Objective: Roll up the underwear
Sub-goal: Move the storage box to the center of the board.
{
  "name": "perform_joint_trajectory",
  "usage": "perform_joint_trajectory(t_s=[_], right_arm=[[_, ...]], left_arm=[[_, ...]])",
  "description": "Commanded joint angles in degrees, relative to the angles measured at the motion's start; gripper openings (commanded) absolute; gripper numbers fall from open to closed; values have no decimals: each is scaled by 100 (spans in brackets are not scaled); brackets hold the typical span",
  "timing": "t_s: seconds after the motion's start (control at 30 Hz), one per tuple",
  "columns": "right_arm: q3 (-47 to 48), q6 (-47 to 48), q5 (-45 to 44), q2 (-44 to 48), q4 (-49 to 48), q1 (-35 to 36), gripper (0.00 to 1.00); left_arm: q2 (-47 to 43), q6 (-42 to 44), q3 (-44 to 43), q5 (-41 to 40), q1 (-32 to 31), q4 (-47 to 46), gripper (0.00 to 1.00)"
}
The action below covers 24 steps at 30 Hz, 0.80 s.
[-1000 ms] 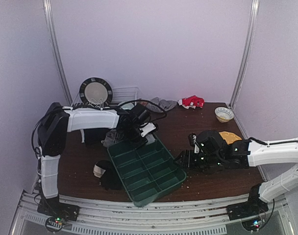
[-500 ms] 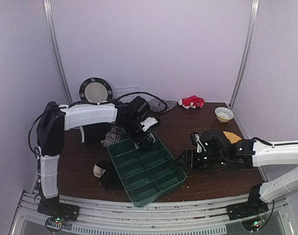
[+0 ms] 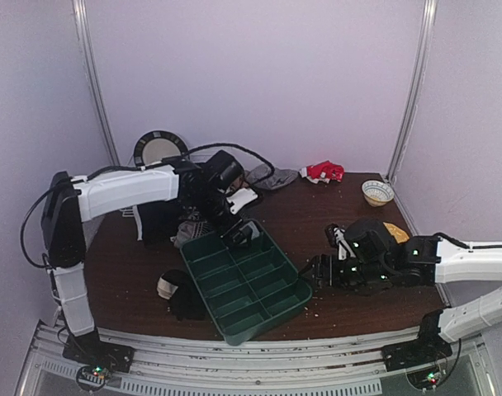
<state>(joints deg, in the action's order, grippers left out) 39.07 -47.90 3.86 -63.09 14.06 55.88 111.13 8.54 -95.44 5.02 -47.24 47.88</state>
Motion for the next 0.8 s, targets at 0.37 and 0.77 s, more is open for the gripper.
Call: perform_joint_trajectory(t_s=[0.37, 0.77], right_arm=[[619, 196, -766, -1811, 119, 70, 49], [88, 248, -1559, -1028, 710, -1030, 18]], left_arm=[[-3611, -1634, 2808, -1700, 24, -1362, 98], [-4553, -2036, 3772, -2107, 29, -1440, 98]])
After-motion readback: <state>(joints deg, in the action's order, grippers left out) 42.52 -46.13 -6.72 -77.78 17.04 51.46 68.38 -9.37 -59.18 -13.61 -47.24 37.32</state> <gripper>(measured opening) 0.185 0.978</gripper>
